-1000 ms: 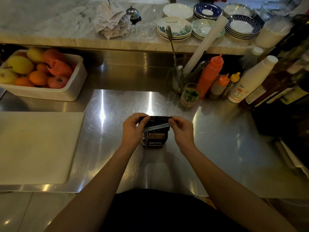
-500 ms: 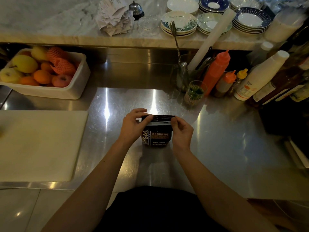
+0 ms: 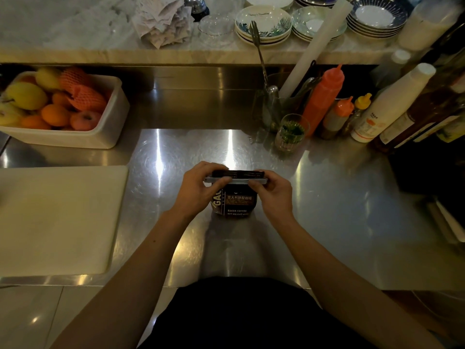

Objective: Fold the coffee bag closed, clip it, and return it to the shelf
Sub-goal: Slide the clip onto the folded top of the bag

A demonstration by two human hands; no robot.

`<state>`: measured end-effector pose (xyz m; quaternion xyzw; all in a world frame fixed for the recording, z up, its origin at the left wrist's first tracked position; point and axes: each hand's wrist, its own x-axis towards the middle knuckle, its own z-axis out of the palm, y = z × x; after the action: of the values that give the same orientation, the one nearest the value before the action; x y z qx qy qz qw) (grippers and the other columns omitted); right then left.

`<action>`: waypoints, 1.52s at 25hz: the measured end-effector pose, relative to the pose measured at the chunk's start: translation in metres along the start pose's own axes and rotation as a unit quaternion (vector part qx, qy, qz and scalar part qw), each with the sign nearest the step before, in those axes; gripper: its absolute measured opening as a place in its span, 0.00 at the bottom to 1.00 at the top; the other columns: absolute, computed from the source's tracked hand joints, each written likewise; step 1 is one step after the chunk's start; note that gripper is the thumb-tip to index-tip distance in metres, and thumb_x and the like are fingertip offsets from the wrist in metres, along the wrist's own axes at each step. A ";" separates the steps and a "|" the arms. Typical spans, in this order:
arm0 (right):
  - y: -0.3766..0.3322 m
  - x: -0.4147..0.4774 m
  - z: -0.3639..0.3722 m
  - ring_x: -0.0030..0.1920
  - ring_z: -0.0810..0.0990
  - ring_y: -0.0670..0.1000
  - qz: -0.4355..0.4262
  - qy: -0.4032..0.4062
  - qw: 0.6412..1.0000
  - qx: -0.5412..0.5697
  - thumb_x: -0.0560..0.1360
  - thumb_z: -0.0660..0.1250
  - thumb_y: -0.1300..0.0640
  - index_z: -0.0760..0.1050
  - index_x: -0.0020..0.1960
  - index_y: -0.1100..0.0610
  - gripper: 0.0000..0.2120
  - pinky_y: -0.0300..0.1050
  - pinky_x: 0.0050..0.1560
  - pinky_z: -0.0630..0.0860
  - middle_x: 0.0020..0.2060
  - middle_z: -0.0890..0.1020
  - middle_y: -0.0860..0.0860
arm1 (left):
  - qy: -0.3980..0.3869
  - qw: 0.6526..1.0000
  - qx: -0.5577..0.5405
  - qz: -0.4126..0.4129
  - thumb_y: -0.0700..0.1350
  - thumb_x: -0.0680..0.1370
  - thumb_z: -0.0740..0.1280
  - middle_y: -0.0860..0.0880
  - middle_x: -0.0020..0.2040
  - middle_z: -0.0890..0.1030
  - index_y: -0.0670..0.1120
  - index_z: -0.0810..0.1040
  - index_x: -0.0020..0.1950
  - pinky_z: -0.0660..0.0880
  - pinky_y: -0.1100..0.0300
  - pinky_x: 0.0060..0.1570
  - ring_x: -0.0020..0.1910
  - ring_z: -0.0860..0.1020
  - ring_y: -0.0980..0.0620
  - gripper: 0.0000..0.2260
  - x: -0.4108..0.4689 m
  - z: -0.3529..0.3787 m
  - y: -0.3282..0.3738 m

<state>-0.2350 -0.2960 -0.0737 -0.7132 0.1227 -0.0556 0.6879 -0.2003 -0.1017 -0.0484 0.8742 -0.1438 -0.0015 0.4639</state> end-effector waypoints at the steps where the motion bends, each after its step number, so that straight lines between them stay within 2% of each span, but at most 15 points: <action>1: 0.000 0.000 -0.001 0.45 0.85 0.46 0.003 0.001 1.000 -0.001 0.73 0.72 0.65 0.82 0.48 0.51 0.10 0.37 0.46 0.79 0.43 0.85 0.49 | -0.019 1.000 0.007 0.008 0.44 0.74 0.74 0.54 0.52 0.81 0.49 0.81 0.59 0.72 0.72 0.51 0.51 0.76 0.65 0.14 0.000 -0.002 -0.002; 2: 0.000 -0.001 0.000 0.45 0.85 0.45 0.003 0.000 1.000 -0.007 0.73 0.72 0.64 0.81 0.47 0.50 0.10 0.36 0.46 0.79 0.43 0.85 0.47 | -0.030 0.999 0.013 0.011 0.44 0.73 0.75 0.54 0.52 0.81 0.49 0.80 0.60 0.71 0.72 0.52 0.51 0.76 0.67 0.16 0.001 -0.005 -0.004; 4: 0.000 -0.003 0.001 0.46 0.84 0.43 -0.009 -0.007 0.999 -0.033 0.73 0.72 0.62 0.80 0.46 0.44 0.13 0.34 0.46 0.79 0.41 0.85 0.42 | -0.042 0.999 0.018 0.013 0.44 0.72 0.76 0.54 0.48 0.82 0.47 0.82 0.56 0.72 0.74 0.50 0.48 0.77 0.69 0.14 0.004 -0.010 -0.006; 6: -0.002 -0.001 0.001 0.46 0.84 0.43 -0.022 -0.025 0.998 -0.053 0.73 0.73 0.61 0.79 0.45 0.42 0.14 0.35 0.47 0.80 0.40 0.84 0.40 | -0.054 0.999 0.008 0.005 0.44 0.72 0.76 0.55 0.45 0.83 0.47 0.83 0.53 0.71 0.75 0.48 0.47 0.78 0.69 0.11 0.005 -0.014 -0.007; 9: -0.003 0.004 0.002 0.45 0.84 0.46 -0.027 -0.033 0.998 -0.054 0.72 0.73 0.63 0.80 0.44 0.42 0.15 0.41 0.50 0.81 0.40 0.84 0.42 | -0.068 0.997 -0.025 -0.009 0.43 0.73 0.75 0.58 0.46 0.83 0.50 0.83 0.54 0.73 0.73 0.48 0.48 0.80 0.66 0.10 0.004 -0.016 -0.006; 11: -0.002 0.004 0.002 0.45 0.84 0.46 -0.022 -0.021 0.999 -0.043 0.71 0.73 0.65 0.80 0.43 0.42 0.16 0.40 0.49 0.80 0.39 0.85 0.42 | -0.077 0.996 -0.039 -0.019 0.43 0.74 0.74 0.59 0.49 0.83 0.52 0.82 0.57 0.74 0.71 0.51 0.51 0.80 0.64 0.12 0.004 -0.019 -0.007; 14: -0.001 0.003 0.004 0.44 0.84 0.44 -0.017 -0.015 1.000 -0.020 0.71 0.73 0.67 0.81 0.43 0.43 0.17 0.37 0.47 0.79 0.39 0.85 0.40 | -0.045 0.993 -0.077 -0.080 0.43 0.72 0.76 0.53 0.52 0.84 0.51 0.80 0.61 0.78 0.67 0.52 0.52 0.82 0.59 0.18 0.002 -0.022 -0.013; 17: 0.000 0.004 0.004 0.43 0.84 0.44 -0.009 -0.016 1.000 0.002 0.71 0.73 0.68 0.81 0.44 0.46 0.16 0.35 0.45 0.79 0.38 0.85 0.43 | -0.001 0.972 -0.181 -0.150 0.38 0.71 0.76 0.50 0.48 0.87 0.46 0.83 0.56 0.81 0.60 0.52 0.48 0.85 0.53 0.14 -0.007 -0.019 -0.017; 21: 0.001 0.003 0.004 0.45 0.85 0.47 -0.007 -0.025 1.000 -0.001 0.71 0.72 0.68 0.81 0.46 0.47 0.15 0.38 0.47 0.79 0.42 0.85 0.47 | 0.011 0.960 -0.238 -0.148 0.35 0.71 0.75 0.53 0.45 0.87 0.46 0.84 0.53 0.80 0.62 0.49 0.47 0.85 0.53 0.12 -0.011 -0.013 -0.016; 24: 0.001 0.004 0.002 0.48 0.84 0.49 -0.015 -0.028 0.999 -0.014 0.71 0.72 0.67 0.81 0.47 0.45 0.16 0.41 0.50 0.80 0.44 0.85 0.48 | -0.004 0.969 -0.214 -0.126 0.37 0.72 0.74 0.55 0.44 0.87 0.47 0.84 0.53 0.78 0.67 0.46 0.47 0.85 0.56 0.10 -0.008 -0.009 -0.007; 26: 0.000 0.004 0.002 0.48 0.84 0.49 -0.021 -0.031 0.999 -0.018 0.72 0.73 0.66 0.81 0.47 0.45 0.15 0.42 0.51 0.80 0.44 0.85 0.46 | -0.002 0.976 -0.190 -0.108 0.38 0.73 0.74 0.57 0.47 0.85 0.47 0.84 0.53 0.77 0.68 0.47 0.48 0.83 0.60 0.10 -0.005 -0.007 -0.004; 31: 0.000 0.004 0.006 0.49 0.84 0.48 -0.036 -0.045 0.997 -0.042 0.71 0.73 0.64 0.79 0.48 0.43 0.16 0.47 0.54 0.81 0.45 0.84 0.45 | -0.026 0.997 -0.055 -0.057 0.43 0.78 0.69 0.48 0.60 0.74 0.45 0.80 0.62 0.73 0.73 0.53 0.57 0.75 0.59 0.13 -0.010 0.000 -0.003; 33: 0.001 0.006 0.006 0.48 0.84 0.48 -0.034 -0.046 0.997 -0.044 0.71 0.73 0.64 0.79 0.48 0.43 0.16 0.49 0.54 0.81 0.45 0.84 0.46 | -0.046 0.997 -0.012 -0.055 0.45 0.80 0.67 0.46 0.64 0.72 0.47 0.79 0.64 0.72 0.67 0.58 0.60 0.74 0.55 0.13 -0.008 -0.001 -0.003; 36: 0.002 0.009 0.006 0.48 0.84 0.50 -0.031 -0.036 0.998 -0.051 0.71 0.74 0.64 0.79 0.48 0.43 0.16 0.50 0.54 0.81 0.45 0.84 0.46 | -0.083 0.985 0.144 -0.037 0.50 0.81 0.64 0.45 0.68 0.73 0.48 0.74 0.69 0.68 0.48 0.66 0.67 0.70 0.45 0.17 0.001 -0.006 -0.008; 38: 0.002 0.009 0.008 0.48 0.84 0.49 -0.026 -0.030 0.998 -0.040 0.71 0.73 0.65 0.80 0.47 0.42 0.17 0.49 0.53 0.81 0.44 0.84 0.44 | -0.107 0.978 0.173 -0.040 0.51 0.81 0.63 0.44 0.67 0.74 0.48 0.72 0.71 0.67 0.44 0.66 0.66 0.70 0.44 0.19 0.003 -0.007 -0.008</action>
<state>-0.2247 -0.2909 -0.0772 -0.7445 0.0854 -0.0471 0.6605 -0.1942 -0.0921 -0.0508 0.9410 -0.1554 -0.0883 0.2874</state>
